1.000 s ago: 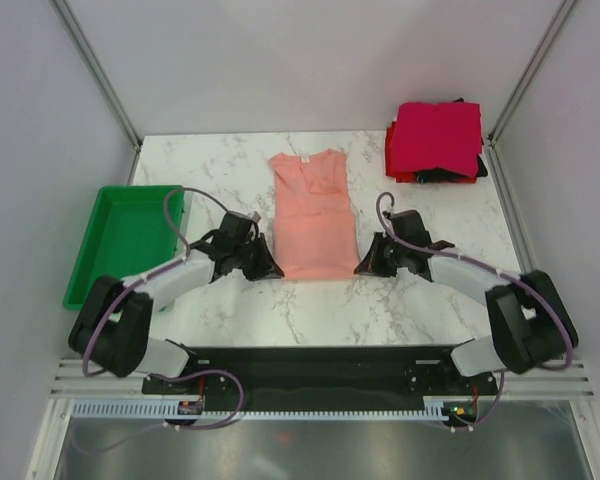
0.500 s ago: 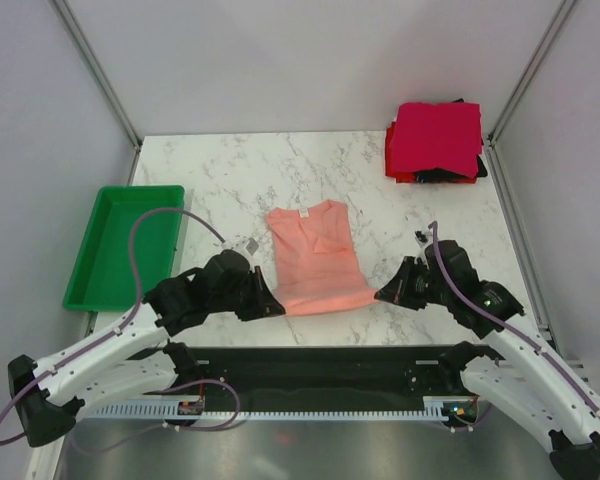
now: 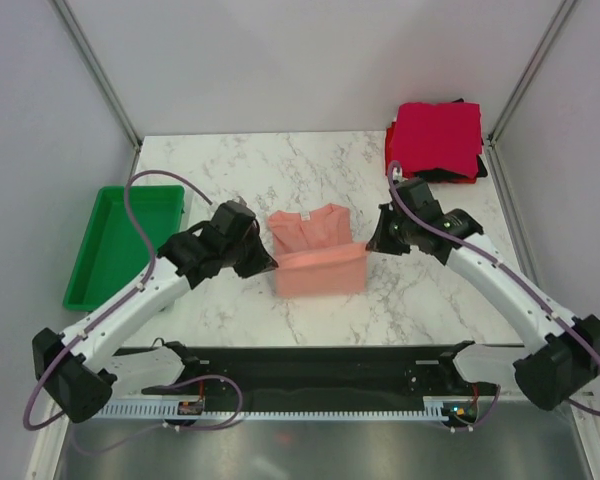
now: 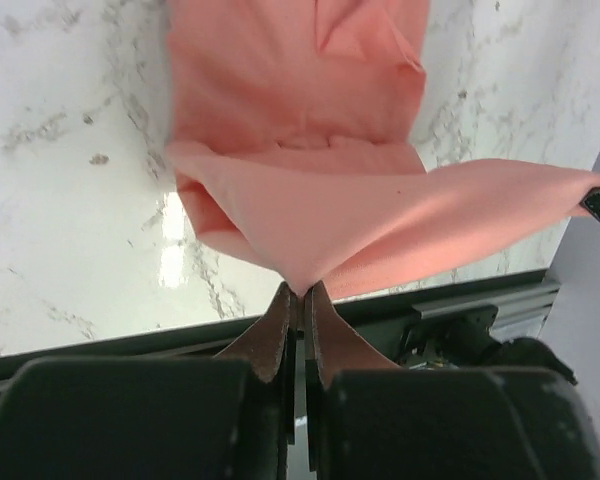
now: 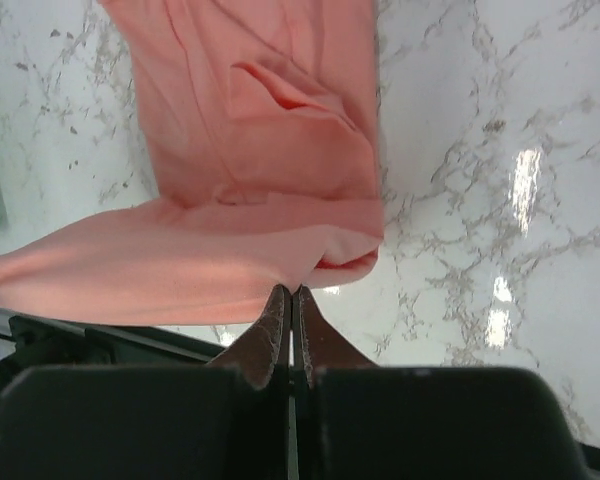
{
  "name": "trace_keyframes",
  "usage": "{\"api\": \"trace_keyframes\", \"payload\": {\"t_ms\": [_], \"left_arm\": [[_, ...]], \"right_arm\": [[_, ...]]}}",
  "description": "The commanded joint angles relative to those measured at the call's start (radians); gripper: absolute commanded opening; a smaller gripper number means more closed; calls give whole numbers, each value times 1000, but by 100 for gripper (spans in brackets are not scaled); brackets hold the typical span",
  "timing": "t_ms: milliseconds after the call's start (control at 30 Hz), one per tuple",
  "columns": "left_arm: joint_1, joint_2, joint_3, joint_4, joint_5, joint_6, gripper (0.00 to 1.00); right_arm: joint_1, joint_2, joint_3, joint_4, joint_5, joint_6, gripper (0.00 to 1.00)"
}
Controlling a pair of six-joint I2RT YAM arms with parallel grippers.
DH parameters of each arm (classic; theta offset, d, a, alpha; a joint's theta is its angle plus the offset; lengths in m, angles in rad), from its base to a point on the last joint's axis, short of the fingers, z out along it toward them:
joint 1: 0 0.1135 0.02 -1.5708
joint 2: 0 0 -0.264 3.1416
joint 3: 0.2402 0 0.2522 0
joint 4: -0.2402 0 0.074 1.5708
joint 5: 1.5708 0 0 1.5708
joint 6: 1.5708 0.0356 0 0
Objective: Fold and stack the t-shirts
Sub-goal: Fold the tshirt
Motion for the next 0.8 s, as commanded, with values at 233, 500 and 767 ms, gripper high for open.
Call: {"api": "trace_keyframes", "payload": {"t_ms": [233,500,767], "left_arm": [[278,269,135,52,152,226,2],[396,613,365,72,165,331,2],[490,1072,804,19,307,446,43]], "right_arm": [[-115,318,211,62,48,-165,0],[-166,660,473,100,20,-196,0],[-213,980,771,92,-32,-170,60]]}}
